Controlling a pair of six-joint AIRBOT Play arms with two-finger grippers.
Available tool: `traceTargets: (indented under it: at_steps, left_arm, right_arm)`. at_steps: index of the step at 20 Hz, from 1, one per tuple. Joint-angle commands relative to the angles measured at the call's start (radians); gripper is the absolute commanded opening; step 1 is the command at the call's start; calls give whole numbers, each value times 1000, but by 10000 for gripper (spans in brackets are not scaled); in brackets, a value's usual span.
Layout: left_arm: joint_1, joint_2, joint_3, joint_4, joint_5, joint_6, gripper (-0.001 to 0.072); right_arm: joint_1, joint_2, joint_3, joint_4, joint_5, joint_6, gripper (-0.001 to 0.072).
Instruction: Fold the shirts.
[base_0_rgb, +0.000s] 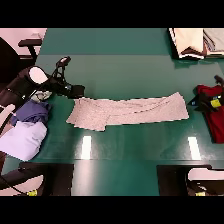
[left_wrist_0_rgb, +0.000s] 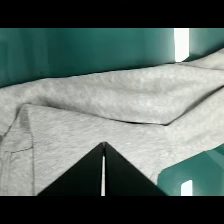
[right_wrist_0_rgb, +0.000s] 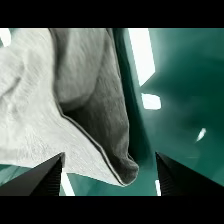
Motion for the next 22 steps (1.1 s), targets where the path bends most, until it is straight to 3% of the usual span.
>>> traceTargets:
  at_steps: [1,5,6,7,9,10,13,17,22]
  left_arm:
    - [-3,-5,3,-63,4,3,24]
    - [-86,-25,3,-67,66,-7,24]
    - [-120,-45,5,-67,84,-18,24]
    - [-152,-70,6,-73,105,-26,24]
    - [-214,-145,40,-100,142,-43,24]
    - [-242,-194,77,-113,143,-42,24]
    - [-316,-323,204,-129,142,-43,24]
    - [-389,-474,353,-135,132,-43,23]
    - [-415,-581,447,-164,127,-43,23]
  right_arm:
    - [-48,-66,-50,116,21,-100,658]
    - [-4,-142,-17,166,6,-101,649]
    - [18,-154,0,167,2,-101,581]
    - [42,-160,18,168,-3,-101,450]
    - [87,-159,46,166,-18,-101,113]
    - [108,-156,64,164,-16,-101,12]
    - [142,-93,116,168,27,-98,11]
    - [215,81,214,171,44,24,11]
    - [370,234,318,334,16,47,11]
